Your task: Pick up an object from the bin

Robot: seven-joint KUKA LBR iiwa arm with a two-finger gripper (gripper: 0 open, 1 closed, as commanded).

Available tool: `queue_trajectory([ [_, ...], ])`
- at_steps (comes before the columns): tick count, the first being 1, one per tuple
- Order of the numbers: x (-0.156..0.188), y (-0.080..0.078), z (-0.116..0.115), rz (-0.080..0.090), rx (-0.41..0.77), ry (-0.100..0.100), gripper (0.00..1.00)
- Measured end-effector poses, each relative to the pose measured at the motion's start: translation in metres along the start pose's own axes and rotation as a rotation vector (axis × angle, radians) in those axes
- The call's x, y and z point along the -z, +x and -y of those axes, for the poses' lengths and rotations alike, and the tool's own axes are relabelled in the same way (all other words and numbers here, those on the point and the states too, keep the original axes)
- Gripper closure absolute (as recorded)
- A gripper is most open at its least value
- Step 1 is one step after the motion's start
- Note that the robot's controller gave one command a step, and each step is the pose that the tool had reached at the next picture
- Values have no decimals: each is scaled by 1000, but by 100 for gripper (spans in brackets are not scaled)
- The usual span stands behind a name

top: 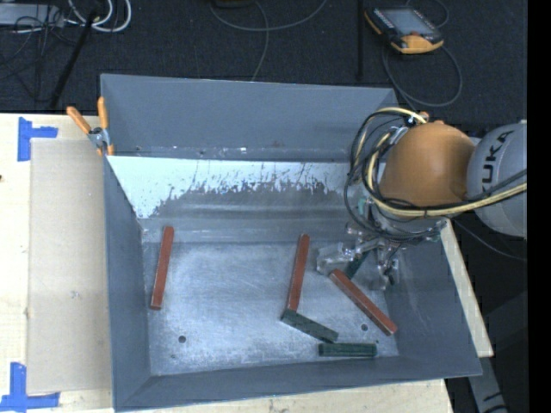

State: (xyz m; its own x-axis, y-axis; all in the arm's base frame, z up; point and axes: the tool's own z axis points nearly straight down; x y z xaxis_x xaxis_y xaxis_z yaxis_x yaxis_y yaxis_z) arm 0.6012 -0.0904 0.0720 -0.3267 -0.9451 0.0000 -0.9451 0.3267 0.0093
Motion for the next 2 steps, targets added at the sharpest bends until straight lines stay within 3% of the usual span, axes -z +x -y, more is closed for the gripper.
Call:
queue_trajectory([
  [1, 4, 0, 2, 2, -5, 6, 100],
  [2, 194, -5, -21, 3, -5, 17, 100],
])
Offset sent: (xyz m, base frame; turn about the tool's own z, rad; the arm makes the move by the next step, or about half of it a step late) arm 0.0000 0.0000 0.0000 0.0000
